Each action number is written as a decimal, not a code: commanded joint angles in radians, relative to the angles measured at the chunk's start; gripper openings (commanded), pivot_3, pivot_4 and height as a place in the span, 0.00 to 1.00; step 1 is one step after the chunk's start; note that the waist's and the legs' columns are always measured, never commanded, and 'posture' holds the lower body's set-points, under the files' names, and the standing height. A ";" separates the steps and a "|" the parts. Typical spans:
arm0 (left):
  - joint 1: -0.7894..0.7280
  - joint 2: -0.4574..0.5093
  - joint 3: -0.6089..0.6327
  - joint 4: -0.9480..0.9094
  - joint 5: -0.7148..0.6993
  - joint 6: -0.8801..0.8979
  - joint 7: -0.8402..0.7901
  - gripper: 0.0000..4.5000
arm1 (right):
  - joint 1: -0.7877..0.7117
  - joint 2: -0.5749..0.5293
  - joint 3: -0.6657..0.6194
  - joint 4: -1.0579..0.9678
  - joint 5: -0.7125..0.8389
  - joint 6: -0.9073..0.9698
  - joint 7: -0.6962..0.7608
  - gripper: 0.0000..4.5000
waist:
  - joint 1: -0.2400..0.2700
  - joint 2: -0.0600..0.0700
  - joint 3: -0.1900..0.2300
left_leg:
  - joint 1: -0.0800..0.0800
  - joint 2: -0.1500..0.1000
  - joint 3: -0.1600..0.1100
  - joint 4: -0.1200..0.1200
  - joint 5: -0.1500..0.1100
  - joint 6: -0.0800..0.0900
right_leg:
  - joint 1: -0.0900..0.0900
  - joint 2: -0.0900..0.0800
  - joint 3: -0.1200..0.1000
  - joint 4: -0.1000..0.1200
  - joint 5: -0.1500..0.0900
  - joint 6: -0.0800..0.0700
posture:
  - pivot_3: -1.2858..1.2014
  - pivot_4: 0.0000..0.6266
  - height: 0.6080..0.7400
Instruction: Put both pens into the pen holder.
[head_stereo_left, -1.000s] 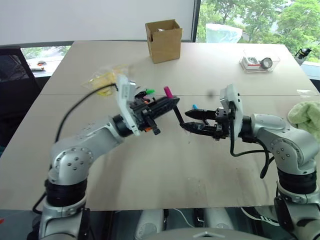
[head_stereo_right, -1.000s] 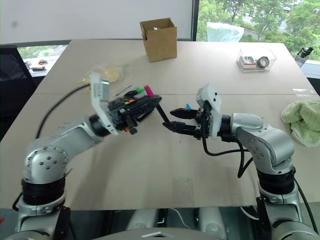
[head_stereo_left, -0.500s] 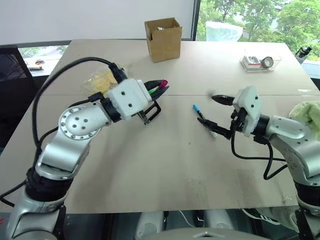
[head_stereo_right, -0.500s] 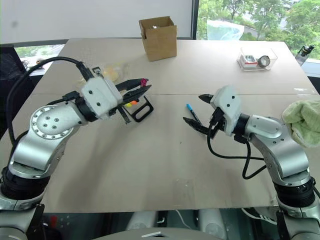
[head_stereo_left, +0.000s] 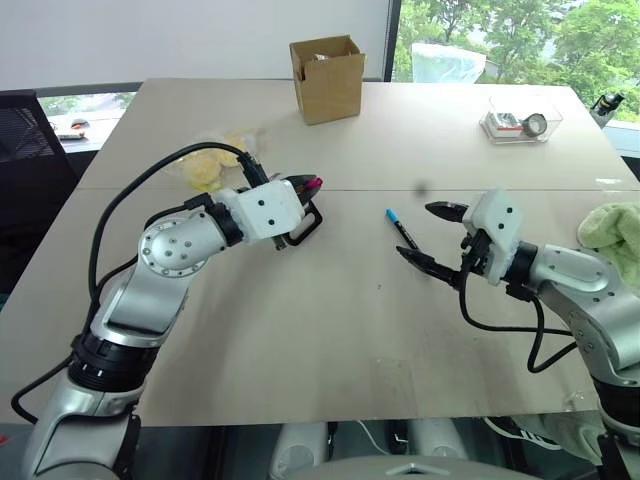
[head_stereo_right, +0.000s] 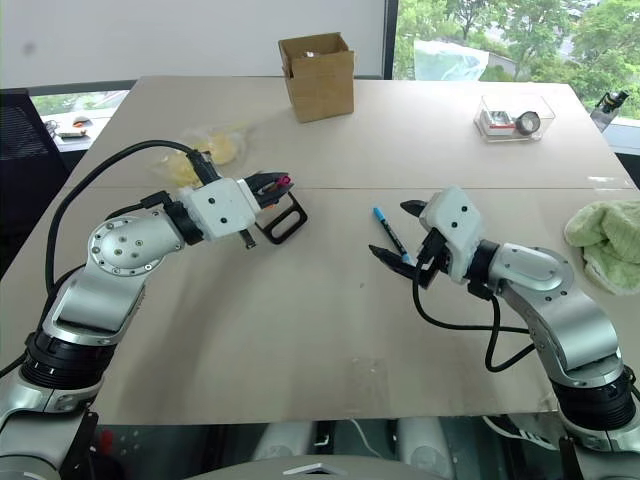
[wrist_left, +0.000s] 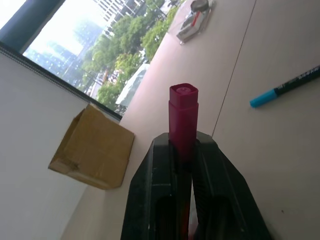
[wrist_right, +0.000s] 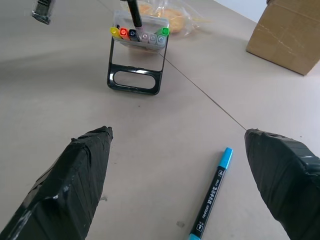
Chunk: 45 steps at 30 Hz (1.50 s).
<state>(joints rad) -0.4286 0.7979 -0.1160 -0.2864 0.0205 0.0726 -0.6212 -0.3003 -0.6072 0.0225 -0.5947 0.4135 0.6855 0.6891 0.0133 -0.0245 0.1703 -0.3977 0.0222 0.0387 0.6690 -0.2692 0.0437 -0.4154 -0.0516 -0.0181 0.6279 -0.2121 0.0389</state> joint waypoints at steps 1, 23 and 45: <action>-0.005 -0.005 0.046 0.027 0.042 -0.024 0.030 0.00 | -0.003 -0.009 -0.040 -0.088 0.079 -0.036 0.047 0.99 | 0.000 0.000 0.000 | 0.000 0.000 0.000 0.000 0.000 0.000 | 0.000 0.000 0.000 0.000 0.000 0.000 | 0.52 0.24 1.00; 0.260 -0.025 0.310 -0.357 -0.864 0.637 -0.102 0.81 | -0.178 0.172 0.197 0.356 -0.125 0.286 -0.270 1.00 | -0.018 0.000 0.000 | 0.003 0.000 -0.004 0.002 0.001 -0.002 | -0.001 0.000 -0.001 0.011 0.000 -0.001 | 0.52 0.24 1.00; 0.134 -0.378 0.318 -0.172 -1.403 0.912 0.558 0.82 | -0.011 0.192 -0.044 -0.019 0.246 0.297 -0.045 0.00 | -0.008 -0.002 -0.001 | 0.003 0.000 -0.005 0.003 0.001 -0.001 | 0.000 0.000 0.001 0.011 0.000 0.000 | 0.52 0.24 1.00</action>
<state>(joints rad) -0.2735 0.4284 0.1859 -0.4585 -1.3064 0.9855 -0.1174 -0.3144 -0.4165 0.0040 -0.5078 0.5544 0.9736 0.5919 0.0051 -0.0265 0.1693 -0.3954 0.0220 0.0325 0.6725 -0.2684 0.0424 -0.4155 -0.0522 -0.0174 0.6391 -0.2122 0.0385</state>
